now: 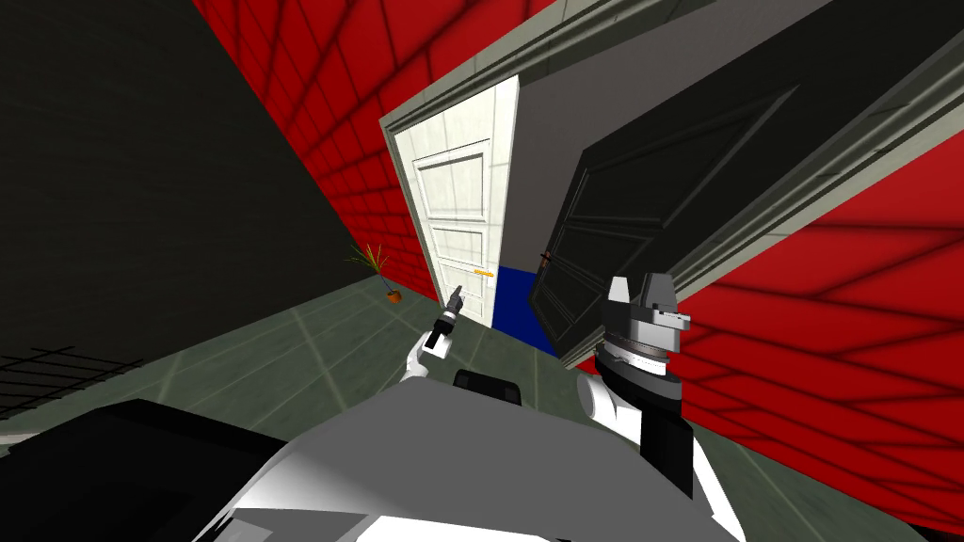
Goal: Push the door open
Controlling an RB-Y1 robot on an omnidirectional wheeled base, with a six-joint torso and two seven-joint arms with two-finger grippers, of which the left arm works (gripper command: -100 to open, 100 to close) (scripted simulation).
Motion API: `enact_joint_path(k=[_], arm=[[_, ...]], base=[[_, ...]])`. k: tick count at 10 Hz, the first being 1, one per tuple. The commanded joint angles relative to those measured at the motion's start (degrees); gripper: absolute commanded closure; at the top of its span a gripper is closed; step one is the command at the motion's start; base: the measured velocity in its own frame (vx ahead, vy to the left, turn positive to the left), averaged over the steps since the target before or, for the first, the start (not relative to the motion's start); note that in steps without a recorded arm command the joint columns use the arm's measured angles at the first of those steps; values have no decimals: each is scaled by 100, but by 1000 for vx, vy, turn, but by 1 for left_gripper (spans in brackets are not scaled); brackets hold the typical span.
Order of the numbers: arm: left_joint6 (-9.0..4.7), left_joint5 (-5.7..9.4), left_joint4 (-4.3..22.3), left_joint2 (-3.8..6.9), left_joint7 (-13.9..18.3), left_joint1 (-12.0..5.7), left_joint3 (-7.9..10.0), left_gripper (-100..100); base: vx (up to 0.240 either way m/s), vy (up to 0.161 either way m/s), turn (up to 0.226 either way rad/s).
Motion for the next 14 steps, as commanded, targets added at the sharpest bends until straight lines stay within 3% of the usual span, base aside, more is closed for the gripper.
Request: enact_joint_path(k=[1,11,14], arm=[[66,8,180,-5,-5,-98,-60,-100],[230,86,1416,29,11,-676,-364,-100],[211,106,1532,47,21,-746,-342,-100]], base=[[136,24,-71],[144,35,-69],[131,34,-31]])
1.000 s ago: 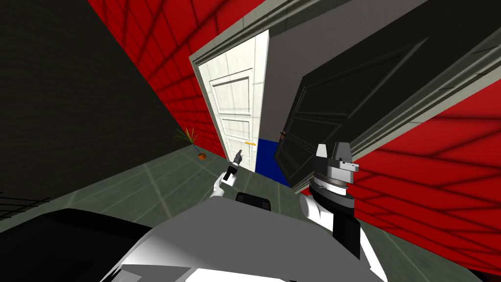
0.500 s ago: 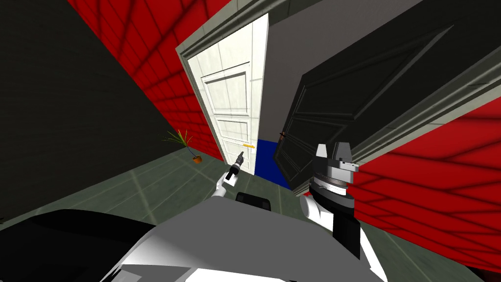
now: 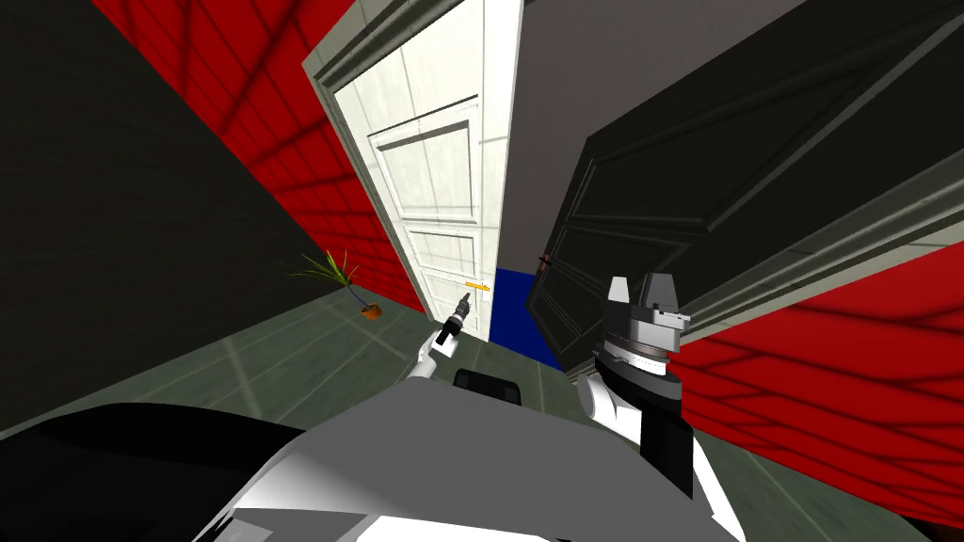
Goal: Push the door open
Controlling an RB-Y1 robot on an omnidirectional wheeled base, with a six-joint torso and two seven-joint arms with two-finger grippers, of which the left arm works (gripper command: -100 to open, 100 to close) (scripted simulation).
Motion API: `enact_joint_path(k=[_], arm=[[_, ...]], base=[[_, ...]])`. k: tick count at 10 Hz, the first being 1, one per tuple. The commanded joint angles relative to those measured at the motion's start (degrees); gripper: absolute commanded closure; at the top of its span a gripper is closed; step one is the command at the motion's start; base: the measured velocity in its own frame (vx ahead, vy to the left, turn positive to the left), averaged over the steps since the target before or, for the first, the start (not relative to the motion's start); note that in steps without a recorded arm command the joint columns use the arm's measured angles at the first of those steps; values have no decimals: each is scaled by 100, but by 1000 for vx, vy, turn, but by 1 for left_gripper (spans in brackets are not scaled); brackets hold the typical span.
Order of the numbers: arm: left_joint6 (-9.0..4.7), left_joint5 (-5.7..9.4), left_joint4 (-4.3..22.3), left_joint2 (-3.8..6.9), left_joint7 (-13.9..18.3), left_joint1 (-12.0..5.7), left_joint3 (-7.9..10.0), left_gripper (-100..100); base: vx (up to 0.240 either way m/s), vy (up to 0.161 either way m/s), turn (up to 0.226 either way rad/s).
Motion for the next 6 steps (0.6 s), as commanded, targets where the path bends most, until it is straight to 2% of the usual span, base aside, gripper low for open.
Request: enact_joint_path(k=[1,6], arm=[[-6,4,44,-13,-11,-31,21,-100],[-22,23,246,-70,-52,-184,121,-100]], base=[[178,-13,-27],[200,-41,-25]])
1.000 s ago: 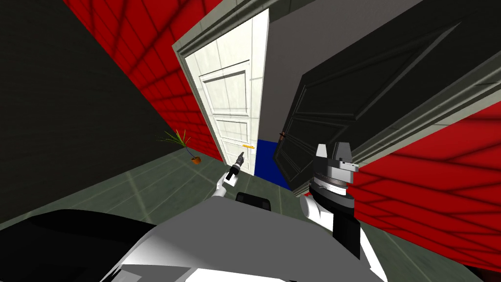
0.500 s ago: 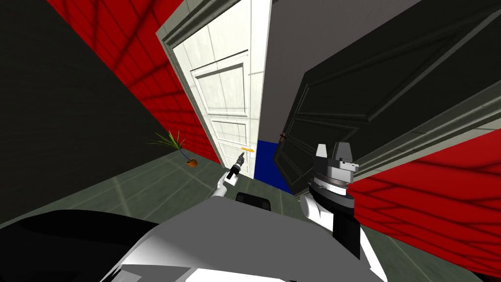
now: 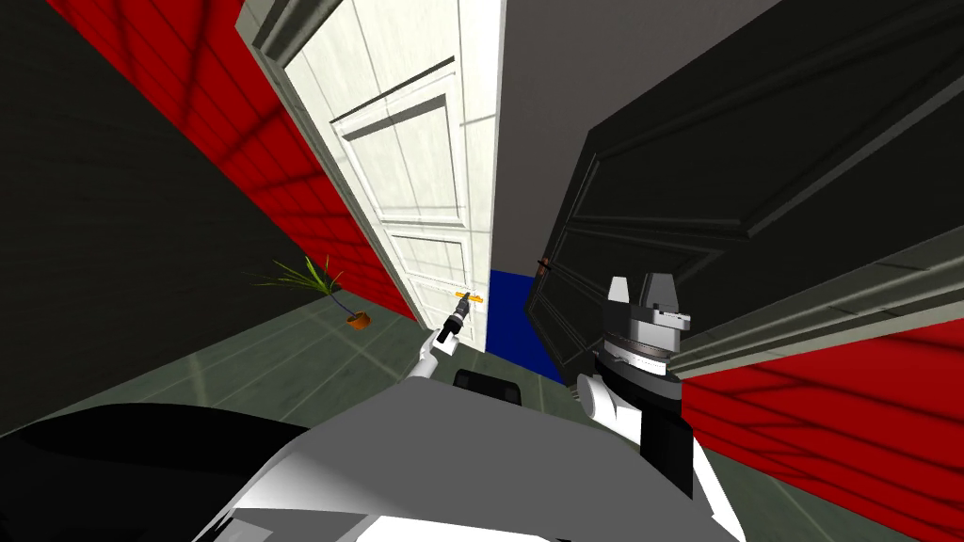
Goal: Push the door open
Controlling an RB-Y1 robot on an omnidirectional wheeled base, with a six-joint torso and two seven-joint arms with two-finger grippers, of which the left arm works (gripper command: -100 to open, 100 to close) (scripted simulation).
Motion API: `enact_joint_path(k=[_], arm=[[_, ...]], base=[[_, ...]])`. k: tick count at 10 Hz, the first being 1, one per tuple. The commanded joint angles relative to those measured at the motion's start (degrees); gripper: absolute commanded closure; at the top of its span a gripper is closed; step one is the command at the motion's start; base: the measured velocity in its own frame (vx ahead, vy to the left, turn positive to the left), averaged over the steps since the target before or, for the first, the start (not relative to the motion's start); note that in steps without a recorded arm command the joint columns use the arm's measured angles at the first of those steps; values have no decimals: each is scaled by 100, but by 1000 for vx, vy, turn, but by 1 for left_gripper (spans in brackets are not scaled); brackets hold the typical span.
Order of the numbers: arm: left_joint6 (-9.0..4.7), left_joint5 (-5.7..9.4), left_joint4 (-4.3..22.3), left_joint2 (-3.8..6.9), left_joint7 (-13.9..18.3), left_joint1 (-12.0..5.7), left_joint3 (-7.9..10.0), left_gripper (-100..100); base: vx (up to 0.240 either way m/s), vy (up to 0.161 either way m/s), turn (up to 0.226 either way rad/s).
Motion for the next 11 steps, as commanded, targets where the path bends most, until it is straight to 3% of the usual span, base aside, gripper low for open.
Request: enact_joint_path(k=[1,2,3,8,11], arm=[[-7,6,70,-19,-15,-52,33,-100],[-8,5,48,-7,-6,-34,20,-100],[-8,5,48,-7,-6,-34,20,100],[-8,5,48,-7,-6,-34,20,100],[-7,22,101,-4,-61,-110,230,100]], base=[[204,-20,-27],[93,-13,-2],[-12,3,5],[-8,3,-5],[143,-70,55]])
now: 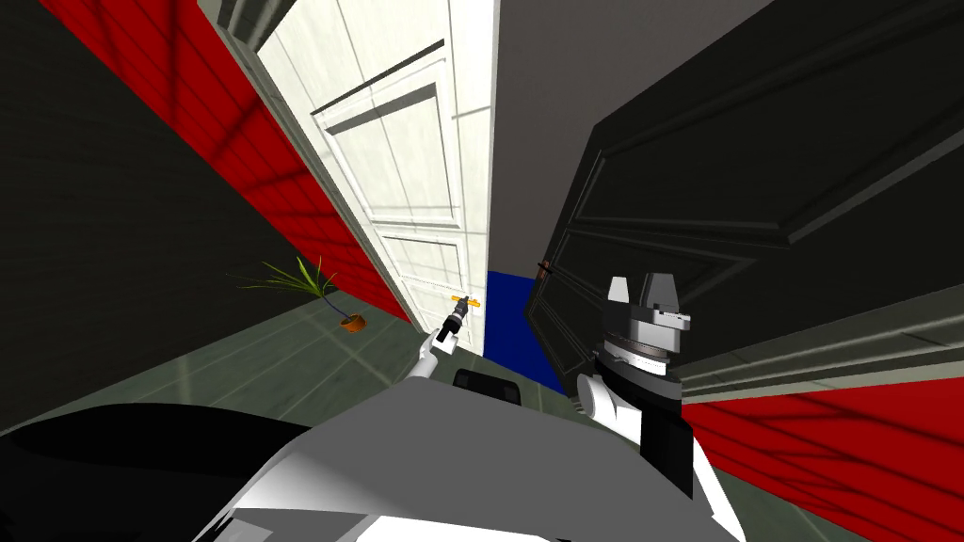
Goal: Push the door open
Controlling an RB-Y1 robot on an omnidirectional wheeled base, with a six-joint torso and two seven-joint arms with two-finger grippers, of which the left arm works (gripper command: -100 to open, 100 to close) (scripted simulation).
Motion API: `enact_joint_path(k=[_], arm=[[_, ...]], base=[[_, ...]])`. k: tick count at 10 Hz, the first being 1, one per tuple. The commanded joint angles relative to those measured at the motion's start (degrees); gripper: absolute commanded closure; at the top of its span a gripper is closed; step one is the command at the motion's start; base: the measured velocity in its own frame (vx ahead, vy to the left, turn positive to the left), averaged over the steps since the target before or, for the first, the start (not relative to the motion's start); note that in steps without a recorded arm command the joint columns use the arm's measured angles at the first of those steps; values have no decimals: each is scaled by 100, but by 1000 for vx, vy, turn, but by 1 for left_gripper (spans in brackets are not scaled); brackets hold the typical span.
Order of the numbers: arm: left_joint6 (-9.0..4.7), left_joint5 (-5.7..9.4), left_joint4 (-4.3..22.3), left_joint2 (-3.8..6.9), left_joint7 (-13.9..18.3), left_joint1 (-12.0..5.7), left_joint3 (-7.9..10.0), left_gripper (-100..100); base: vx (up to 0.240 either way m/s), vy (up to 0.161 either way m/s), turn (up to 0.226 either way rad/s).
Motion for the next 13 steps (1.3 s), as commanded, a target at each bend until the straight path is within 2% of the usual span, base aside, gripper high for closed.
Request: enact_joint_path(k=[1,11,13], arm=[[-27,14,-53,27,-28,-51,142,100],[-29,76,174,-17,-214,-204,853,100],[-29,84,204,-29,-238,-224,946,100]], base=[[208,-95,53],[161,-93,66],[128,-83,50]])
